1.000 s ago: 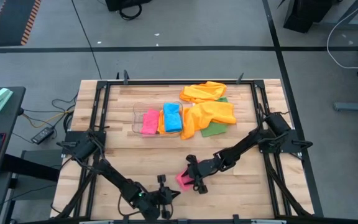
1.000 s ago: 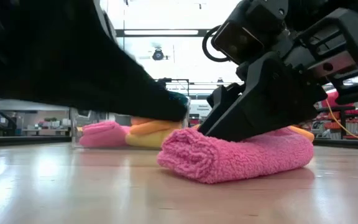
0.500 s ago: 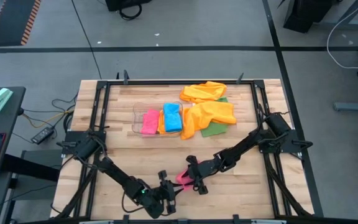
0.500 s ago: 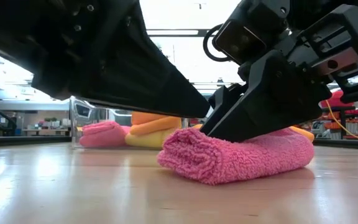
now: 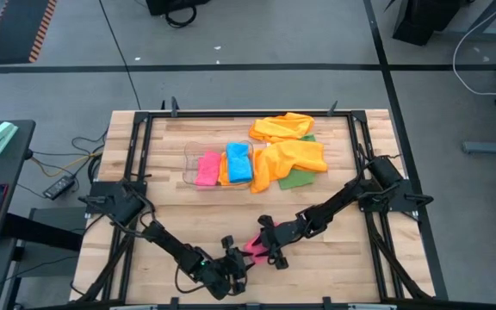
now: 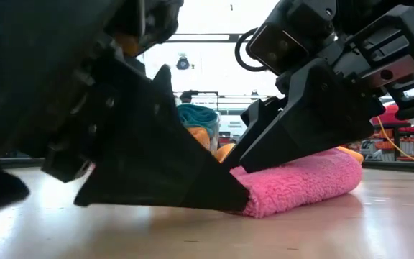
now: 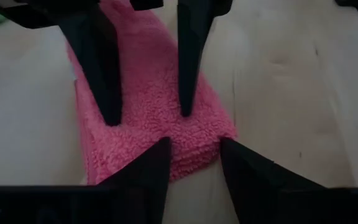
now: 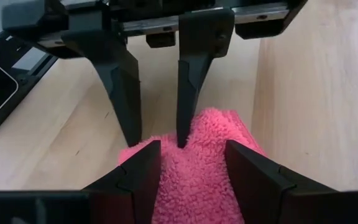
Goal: Fold microfiber towels
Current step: Put the folded pink microfiber cloth into the transparent bin
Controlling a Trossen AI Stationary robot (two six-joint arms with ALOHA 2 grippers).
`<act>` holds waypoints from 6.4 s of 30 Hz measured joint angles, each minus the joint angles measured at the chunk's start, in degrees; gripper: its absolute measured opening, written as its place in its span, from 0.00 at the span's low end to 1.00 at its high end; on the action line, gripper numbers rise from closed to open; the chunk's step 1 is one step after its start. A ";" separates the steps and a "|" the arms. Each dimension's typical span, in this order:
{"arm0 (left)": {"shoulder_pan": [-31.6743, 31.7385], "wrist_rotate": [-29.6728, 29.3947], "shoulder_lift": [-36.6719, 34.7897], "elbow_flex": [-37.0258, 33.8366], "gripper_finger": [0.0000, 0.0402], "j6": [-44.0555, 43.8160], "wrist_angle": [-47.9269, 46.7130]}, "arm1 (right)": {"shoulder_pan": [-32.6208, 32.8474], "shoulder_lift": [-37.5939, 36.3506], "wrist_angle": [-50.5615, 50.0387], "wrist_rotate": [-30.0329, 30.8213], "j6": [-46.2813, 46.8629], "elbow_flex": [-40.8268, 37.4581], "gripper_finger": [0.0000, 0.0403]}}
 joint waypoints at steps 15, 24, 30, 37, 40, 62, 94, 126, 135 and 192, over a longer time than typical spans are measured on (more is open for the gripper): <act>-0.06 1.91 0.13 0.08 0.39 0.91 -0.10 | 0.77 -4.92 -2.18 -0.56 -1.80 0.02 0.47; -0.09 2.16 0.15 0.08 0.39 0.94 -0.99 | 5.95 -8.69 -16.66 2.92 -8.92 0.07 0.61; -0.09 2.18 0.17 0.06 0.37 0.92 -1.56 | 7.85 -8.46 -21.69 11.26 -10.79 0.07 0.74; -0.42 3.74 -0.46 0.06 0.36 0.74 -3.08 | 6.13 -8.82 -25.96 10.11 -4.82 0.07 0.75; -0.77 3.83 -0.48 0.06 0.37 0.73 -3.27 | 4.64 -10.15 -27.15 8.76 -0.88 0.07 0.75; -1.46 4.48 -0.84 -0.03 0.34 -0.22 -4.27 | 6.60 -17.05 -25.32 12.43 -8.18 0.02 0.75; -2.72 16.63 -4.77 -0.16 0.33 5.60 -4.64 | 4.49 -2.86 -17.80 6.92 0.40 3.30 0.78; -1.24 15.02 -6.95 10.45 0.38 5.46 -28.16 | 5.57 -2.93 -18.87 6.49 2.34 3.30 0.78; -1.31 13.52 -6.80 10.31 0.48 15.32 -29.51 | 5.55 -2.93 -18.92 6.64 2.30 3.28 0.78; 4.59 25.90 -6.82 10.28 0.51 24.29 -34.14 | 5.89 -2.99 -21.21 8.32 13.70 3.37 0.78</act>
